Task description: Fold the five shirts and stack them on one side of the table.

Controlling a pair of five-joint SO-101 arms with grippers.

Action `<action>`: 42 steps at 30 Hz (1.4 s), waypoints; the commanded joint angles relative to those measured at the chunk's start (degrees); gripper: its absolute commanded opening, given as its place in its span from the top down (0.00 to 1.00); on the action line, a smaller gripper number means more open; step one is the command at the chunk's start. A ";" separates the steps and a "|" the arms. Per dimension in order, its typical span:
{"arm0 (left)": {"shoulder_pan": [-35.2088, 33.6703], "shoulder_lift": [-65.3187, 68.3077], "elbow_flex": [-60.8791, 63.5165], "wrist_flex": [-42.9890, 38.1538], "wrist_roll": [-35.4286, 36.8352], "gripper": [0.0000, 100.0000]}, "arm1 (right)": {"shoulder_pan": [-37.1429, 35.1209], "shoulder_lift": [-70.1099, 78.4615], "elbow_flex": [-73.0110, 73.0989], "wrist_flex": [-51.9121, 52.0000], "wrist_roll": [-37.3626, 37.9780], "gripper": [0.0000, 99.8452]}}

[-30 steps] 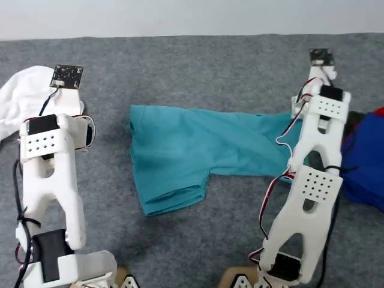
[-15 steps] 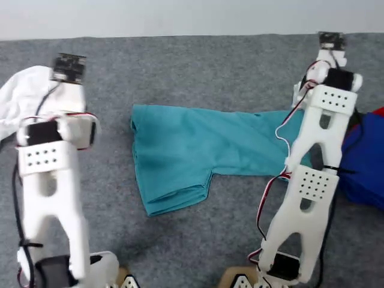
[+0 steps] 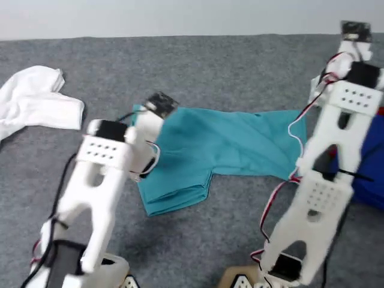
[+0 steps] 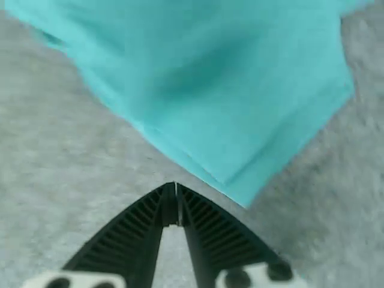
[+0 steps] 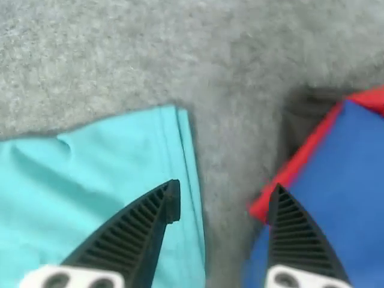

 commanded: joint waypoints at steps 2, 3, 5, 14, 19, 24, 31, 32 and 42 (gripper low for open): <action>2.55 3.96 -0.66 1.05 -2.29 0.99 | 0.40 -24.40 22.24 2.51 4.84 0.76; 2.64 4.22 -0.66 0.62 -2.99 0.99 | 0.40 -28.70 26.73 2.42 5.63 0.76; 2.64 4.22 -0.66 -0.26 -3.96 0.99 | 0.40 -36.62 34.55 2.42 6.24 0.76; 7.74 4.75 2.07 -3.34 -7.03 0.88 | 3.47 -61.23 58.99 2.42 6.24 0.76; 10.29 4.84 4.88 -6.33 -7.03 0.88 | 10.51 -69.85 68.04 2.33 6.33 0.76; 10.20 4.84 4.97 -5.98 -8.88 0.88 | 16.40 -77.67 75.34 2.33 11.34 0.76; 9.93 4.84 5.05 -5.89 -13.63 0.85 | 22.11 -87.43 79.91 2.42 14.95 0.76; 9.93 4.84 5.05 -5.89 -14.24 0.85 | 22.73 -88.48 80.35 2.42 15.38 0.76; 7.38 13.36 4.00 -6.42 -18.11 0.86 | 31.34 -93.14 82.46 2.42 20.57 0.76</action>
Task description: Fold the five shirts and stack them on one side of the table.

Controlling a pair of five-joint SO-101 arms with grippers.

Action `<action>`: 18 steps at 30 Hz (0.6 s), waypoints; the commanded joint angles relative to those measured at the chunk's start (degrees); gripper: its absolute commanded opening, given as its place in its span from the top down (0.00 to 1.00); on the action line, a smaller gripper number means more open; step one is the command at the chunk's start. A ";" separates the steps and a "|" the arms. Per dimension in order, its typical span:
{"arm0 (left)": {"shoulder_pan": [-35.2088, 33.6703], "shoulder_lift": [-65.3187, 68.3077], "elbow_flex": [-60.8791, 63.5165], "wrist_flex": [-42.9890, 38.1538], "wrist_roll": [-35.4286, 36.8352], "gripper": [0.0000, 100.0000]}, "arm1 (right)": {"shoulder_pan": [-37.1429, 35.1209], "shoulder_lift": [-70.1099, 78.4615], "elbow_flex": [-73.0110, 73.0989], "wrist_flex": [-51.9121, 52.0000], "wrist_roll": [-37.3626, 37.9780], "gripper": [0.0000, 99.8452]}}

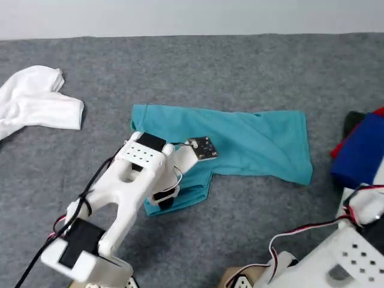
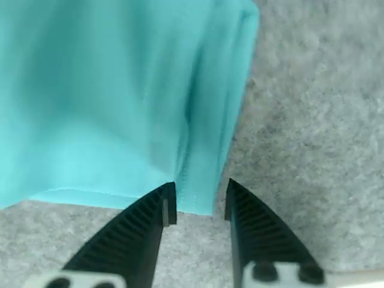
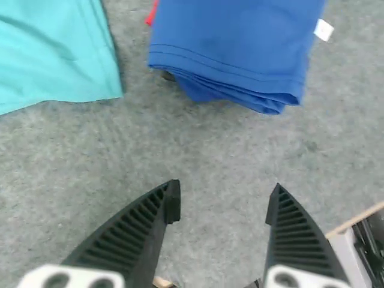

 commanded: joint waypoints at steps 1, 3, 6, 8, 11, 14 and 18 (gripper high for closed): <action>-2.02 3.16 -2.86 -1.14 -0.97 0.86 | 4.00 -1.71 -0.35 2.33 2.20 0.76; -2.64 5.01 -3.74 -1.58 -2.37 0.86 | 5.85 -2.33 -0.35 2.33 3.52 0.76; -2.46 6.15 -4.70 -2.11 -2.64 0.86 | 7.52 -3.21 -0.35 2.33 4.84 0.76; -2.20 5.71 -4.88 -2.46 -2.64 0.86 | 8.04 -3.56 -0.35 2.33 4.84 0.76; -2.20 4.40 -5.32 -2.46 -2.73 0.86 | 8.04 -3.56 -0.35 2.33 4.84 0.76; -2.37 4.40 -5.41 -2.81 -2.81 0.86 | 7.87 -3.56 -0.35 2.33 4.75 0.76; -2.55 5.54 -5.41 -4.75 -2.81 0.86 | 7.96 -3.56 -0.35 2.33 4.75 0.76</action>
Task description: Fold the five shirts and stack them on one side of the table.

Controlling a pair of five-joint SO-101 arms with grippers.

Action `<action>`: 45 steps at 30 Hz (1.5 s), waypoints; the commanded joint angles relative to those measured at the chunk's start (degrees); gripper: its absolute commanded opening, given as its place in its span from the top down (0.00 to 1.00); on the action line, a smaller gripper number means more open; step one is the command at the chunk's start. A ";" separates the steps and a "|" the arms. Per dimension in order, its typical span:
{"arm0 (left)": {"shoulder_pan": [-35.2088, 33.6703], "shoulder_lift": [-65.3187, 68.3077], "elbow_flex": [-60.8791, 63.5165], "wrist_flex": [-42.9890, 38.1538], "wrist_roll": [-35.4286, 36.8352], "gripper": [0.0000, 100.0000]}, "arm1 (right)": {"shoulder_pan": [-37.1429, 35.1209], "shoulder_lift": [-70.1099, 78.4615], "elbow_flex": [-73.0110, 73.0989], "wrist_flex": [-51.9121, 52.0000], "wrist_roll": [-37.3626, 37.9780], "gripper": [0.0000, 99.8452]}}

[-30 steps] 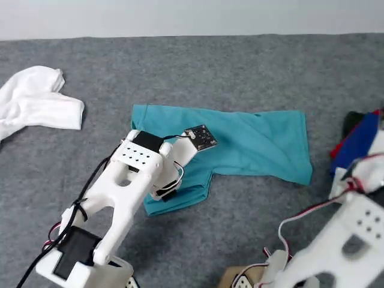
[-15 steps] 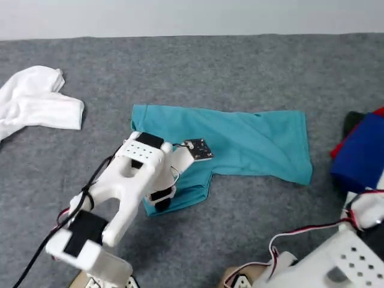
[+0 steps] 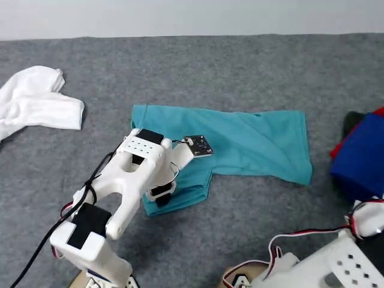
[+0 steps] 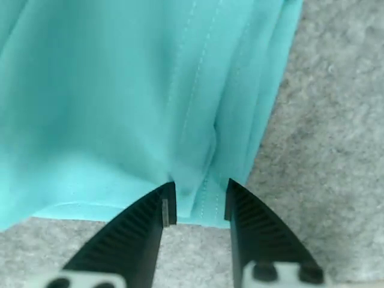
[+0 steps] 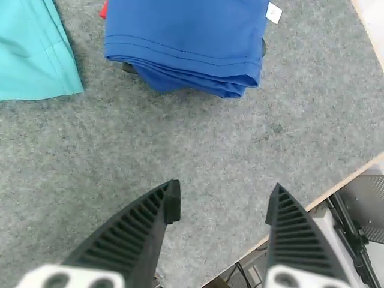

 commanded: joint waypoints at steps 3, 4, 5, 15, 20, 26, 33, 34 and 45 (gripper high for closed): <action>0.00 0.35 -2.33 -2.64 -0.79 0.86 | 0.31 -0.66 -0.35 2.33 0.44 0.76; 0.00 0.88 -2.33 -3.08 -0.79 0.86 | 0.31 -0.66 -0.35 2.33 0.44 0.76; 0.00 1.41 -2.33 -3.52 -0.79 0.86 | 0.31 -0.66 -0.35 2.33 0.44 0.76; 0.09 5.45 -6.90 0.35 -0.79 0.98 | 0.31 -0.66 -0.35 2.33 0.44 0.76; 0.18 5.36 -11.74 6.77 -0.79 1.00 | 0.22 -0.48 -0.26 2.33 0.35 0.76; 1.05 5.36 -17.10 12.66 -0.79 1.00 | 0.22 -0.66 1.32 2.33 0.26 0.76; 4.57 5.36 -17.63 14.59 -0.70 0.99 | 0.31 -0.66 2.64 2.33 0.26 0.76; 4.92 5.36 -17.54 14.95 -0.70 0.99 | 0.31 -0.66 2.64 2.33 0.35 0.76; 5.19 5.36 -17.80 15.38 -0.62 0.94 | 0.22 -0.66 2.64 2.33 0.35 0.76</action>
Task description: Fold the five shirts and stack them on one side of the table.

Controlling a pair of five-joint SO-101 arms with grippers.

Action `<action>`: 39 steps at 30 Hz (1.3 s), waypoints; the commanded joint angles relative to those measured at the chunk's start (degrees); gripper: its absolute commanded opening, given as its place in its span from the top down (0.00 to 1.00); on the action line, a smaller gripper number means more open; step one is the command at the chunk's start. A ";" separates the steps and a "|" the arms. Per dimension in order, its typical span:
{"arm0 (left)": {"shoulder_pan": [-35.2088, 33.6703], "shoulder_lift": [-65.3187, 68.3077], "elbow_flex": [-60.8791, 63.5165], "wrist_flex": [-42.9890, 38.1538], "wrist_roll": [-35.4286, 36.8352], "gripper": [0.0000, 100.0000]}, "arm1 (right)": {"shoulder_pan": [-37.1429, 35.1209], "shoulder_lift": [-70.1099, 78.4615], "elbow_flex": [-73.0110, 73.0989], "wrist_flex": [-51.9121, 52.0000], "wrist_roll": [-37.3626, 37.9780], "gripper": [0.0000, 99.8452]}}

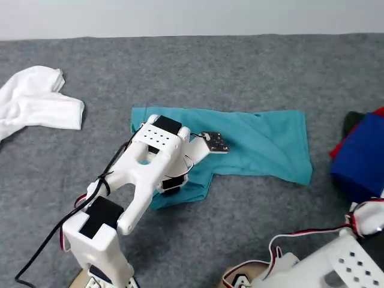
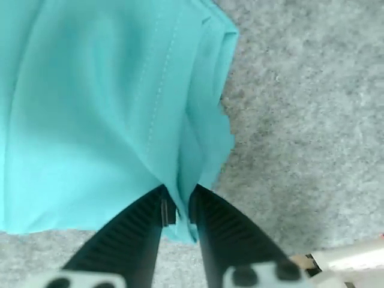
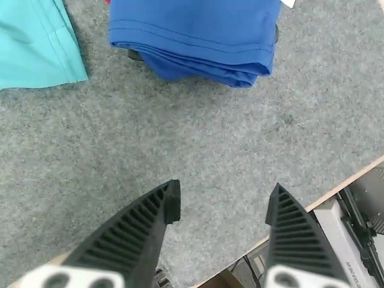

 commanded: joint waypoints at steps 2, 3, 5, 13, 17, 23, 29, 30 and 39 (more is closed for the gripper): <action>0.00 -0.44 -2.42 0.62 -0.62 0.94 | 0.22 -0.48 -0.35 2.33 0.44 0.76; 0.00 -0.44 -2.42 0.53 -0.62 0.94 | 0.22 -0.48 -0.35 2.33 0.44 0.76; 0.00 -0.44 -2.42 0.53 -0.70 0.95 | 0.13 -0.48 -0.35 2.33 0.44 0.76; 0.53 -0.44 -2.24 3.16 -1.41 1.00 | 0.13 -0.48 -0.26 2.33 0.44 0.76; 0.44 -0.44 -2.15 7.82 -4.13 1.00 | 0.13 -0.48 -0.26 2.33 0.44 0.76; 0.70 -0.44 0.40 8.62 -4.48 1.00 | 0.13 -0.48 -0.26 2.33 0.44 0.76; 2.02 -0.35 6.81 3.96 -4.75 1.00 | 0.13 -0.48 -0.26 2.33 0.44 0.76; 1.76 -0.35 7.43 3.08 -4.66 1.00 | 0.13 -0.48 -0.26 2.33 0.44 0.76; -1.41 -0.44 2.07 2.11 -2.02 0.92 | 0.13 -0.04 -0.26 2.33 0.44 0.76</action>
